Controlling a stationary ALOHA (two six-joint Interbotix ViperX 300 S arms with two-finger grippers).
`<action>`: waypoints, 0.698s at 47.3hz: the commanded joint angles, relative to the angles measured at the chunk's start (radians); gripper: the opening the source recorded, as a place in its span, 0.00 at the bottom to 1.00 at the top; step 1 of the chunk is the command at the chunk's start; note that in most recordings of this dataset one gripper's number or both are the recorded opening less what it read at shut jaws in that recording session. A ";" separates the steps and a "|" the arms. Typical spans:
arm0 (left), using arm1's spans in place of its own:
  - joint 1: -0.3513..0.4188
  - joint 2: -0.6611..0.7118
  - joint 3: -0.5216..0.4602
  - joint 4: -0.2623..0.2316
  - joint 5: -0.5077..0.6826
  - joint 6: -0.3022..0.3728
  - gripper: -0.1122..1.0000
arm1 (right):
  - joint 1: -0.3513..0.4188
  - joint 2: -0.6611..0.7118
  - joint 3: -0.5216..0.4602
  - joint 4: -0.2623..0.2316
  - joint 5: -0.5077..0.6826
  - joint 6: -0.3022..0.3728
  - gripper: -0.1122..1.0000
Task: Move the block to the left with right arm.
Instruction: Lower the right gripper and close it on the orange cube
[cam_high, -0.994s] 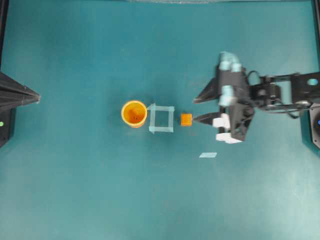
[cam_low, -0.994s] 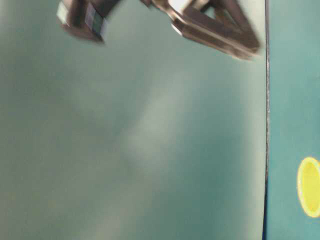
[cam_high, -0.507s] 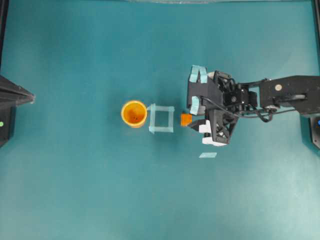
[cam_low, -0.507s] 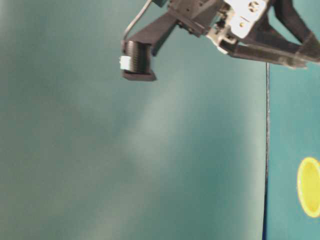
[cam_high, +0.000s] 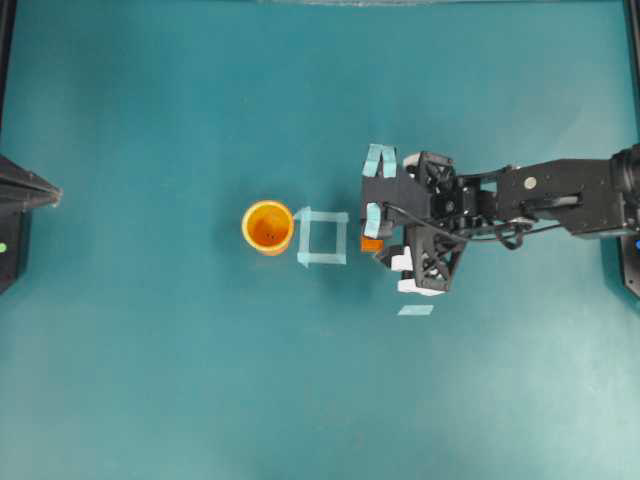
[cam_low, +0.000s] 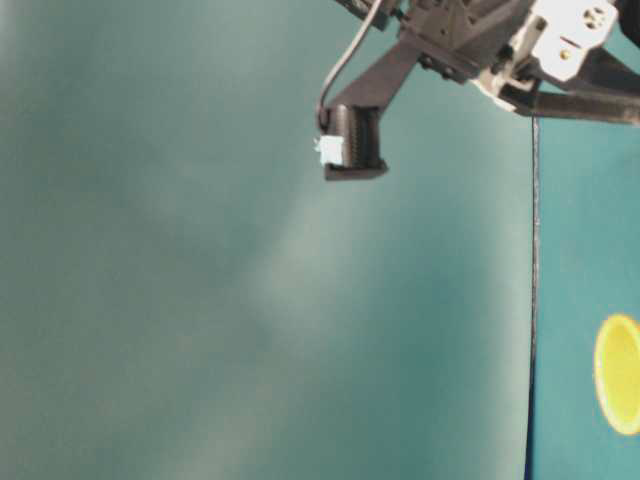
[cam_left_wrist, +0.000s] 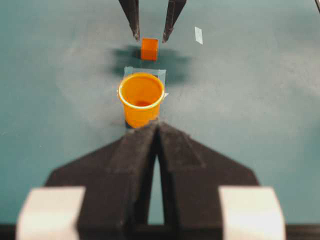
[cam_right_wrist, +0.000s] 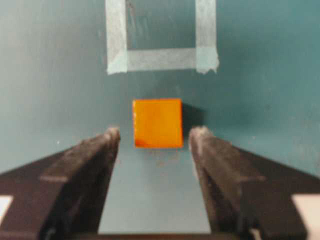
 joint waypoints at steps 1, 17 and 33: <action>0.002 0.005 -0.034 0.003 -0.002 0.002 0.10 | -0.002 0.003 -0.031 -0.002 -0.018 0.002 0.66; 0.002 0.002 -0.035 0.006 0.018 0.003 0.10 | -0.002 0.025 -0.044 0.000 -0.014 0.009 0.59; 0.002 0.002 -0.037 0.011 0.018 0.003 0.10 | -0.002 0.017 -0.055 0.000 -0.014 0.009 0.46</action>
